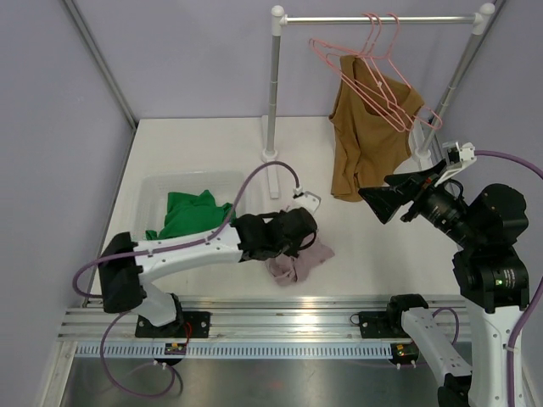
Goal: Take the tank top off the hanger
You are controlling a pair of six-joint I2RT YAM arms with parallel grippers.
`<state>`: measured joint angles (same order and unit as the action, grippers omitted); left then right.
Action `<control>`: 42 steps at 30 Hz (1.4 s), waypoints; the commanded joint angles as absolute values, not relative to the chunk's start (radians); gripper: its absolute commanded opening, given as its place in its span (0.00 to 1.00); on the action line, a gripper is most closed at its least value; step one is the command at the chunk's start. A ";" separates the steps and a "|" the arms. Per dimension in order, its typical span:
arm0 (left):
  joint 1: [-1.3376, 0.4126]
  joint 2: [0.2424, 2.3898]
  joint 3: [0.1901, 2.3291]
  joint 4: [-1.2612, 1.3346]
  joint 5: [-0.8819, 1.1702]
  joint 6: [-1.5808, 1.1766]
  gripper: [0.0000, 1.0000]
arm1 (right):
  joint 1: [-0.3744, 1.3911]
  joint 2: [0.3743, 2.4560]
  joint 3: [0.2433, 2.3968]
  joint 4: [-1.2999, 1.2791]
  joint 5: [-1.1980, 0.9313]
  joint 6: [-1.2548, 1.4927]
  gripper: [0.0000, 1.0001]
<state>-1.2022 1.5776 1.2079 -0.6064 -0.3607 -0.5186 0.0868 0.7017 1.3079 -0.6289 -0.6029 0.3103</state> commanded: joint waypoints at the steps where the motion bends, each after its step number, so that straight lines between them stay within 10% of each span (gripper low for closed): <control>1: -1.158 1.425 1.327 -0.699 -0.503 -0.479 0.00 | 0.084 0.698 1.335 -0.637 -0.595 0.284 1.00; 27: -0.390 1.158 1.727 -0.951 -0.442 -0.287 0.00 | 0.084 0.707 1.312 -0.624 -0.555 0.275 0.99; 42: -0.318 1.238 1.597 -0.966 -0.341 -0.279 0.00 | 0.084 0.698 1.298 -0.611 -0.560 0.284 0.99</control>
